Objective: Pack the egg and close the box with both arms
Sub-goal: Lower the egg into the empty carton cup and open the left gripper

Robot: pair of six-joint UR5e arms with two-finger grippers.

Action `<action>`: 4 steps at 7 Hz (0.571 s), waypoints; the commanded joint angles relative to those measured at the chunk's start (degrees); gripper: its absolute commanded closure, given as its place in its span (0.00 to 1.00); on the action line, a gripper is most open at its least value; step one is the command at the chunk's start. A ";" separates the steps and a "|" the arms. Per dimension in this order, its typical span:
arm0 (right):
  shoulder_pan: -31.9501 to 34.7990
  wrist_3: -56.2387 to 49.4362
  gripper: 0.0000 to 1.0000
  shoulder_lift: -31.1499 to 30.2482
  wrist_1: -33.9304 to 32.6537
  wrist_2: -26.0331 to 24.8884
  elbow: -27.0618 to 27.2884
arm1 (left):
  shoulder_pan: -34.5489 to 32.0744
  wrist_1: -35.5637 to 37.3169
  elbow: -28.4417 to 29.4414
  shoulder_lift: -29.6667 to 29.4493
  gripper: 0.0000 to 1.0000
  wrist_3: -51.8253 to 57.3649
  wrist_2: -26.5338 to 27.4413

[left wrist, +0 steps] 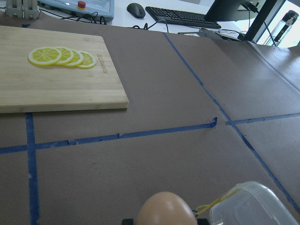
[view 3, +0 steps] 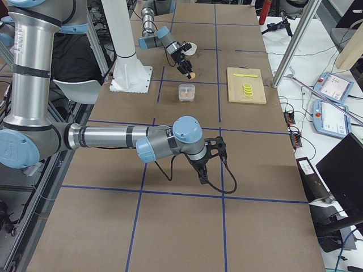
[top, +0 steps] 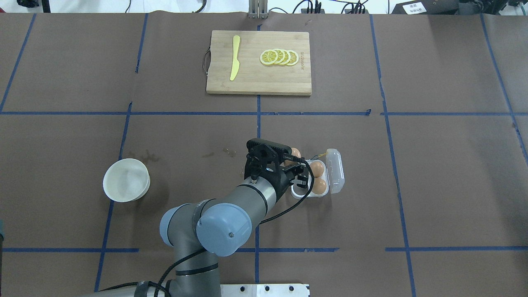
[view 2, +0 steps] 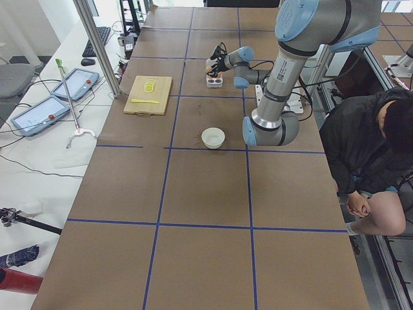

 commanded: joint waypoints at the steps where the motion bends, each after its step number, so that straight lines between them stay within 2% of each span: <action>1: 0.07 0.00 0.00 0.01 0.00 0.00 0.00 | 0.90 -0.40 4.43 -3.60 1.00 0.22 0.51; 4: 0.07 0.00 0.00 0.10 0.00 0.00 0.00 | 1.43 -4.43 4.20 -2.14 1.00 8.72 -0.19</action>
